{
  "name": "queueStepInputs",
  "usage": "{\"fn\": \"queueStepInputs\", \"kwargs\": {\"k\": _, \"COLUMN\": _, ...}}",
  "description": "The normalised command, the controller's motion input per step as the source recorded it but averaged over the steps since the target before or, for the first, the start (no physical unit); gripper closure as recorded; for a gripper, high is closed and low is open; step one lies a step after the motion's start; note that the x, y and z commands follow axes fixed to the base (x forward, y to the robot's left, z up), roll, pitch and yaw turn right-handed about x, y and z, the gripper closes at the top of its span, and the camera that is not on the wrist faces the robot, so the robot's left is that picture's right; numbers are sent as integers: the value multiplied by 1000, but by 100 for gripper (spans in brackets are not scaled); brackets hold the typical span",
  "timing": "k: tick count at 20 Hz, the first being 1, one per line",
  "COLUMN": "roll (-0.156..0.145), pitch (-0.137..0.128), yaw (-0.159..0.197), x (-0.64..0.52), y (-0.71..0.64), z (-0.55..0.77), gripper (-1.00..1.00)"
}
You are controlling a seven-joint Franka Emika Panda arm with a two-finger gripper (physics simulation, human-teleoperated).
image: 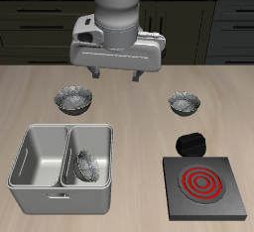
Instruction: Place the smallest bowl in the left side of the drainer and the medium bowl in the right side
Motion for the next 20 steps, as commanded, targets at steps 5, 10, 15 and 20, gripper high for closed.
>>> {"fn": "queueStepInputs", "kwargs": {"k": 5, "roll": 27, "pitch": -1, "yaw": -15, "x": -684, "y": 362, "z": -69, "gripper": -100}}
{"fn": "queueStepInputs", "kwargs": {"k": 10, "roll": -87, "pitch": -59, "yaw": 58, "x": -341, "y": 62, "z": 8, "gripper": -100}}
{"fn": "queueStepInputs", "kwargs": {"k": 15, "roll": -59, "pitch": -89, "yaw": -21, "x": -451, "y": -125, "z": 168, "gripper": -100}}
{"fn": "queueStepInputs", "kwargs": {"k": 20, "roll": -15, "pitch": -7, "yaw": -26, "x": -244, "y": -6, "z": 49, "gripper": -100}}
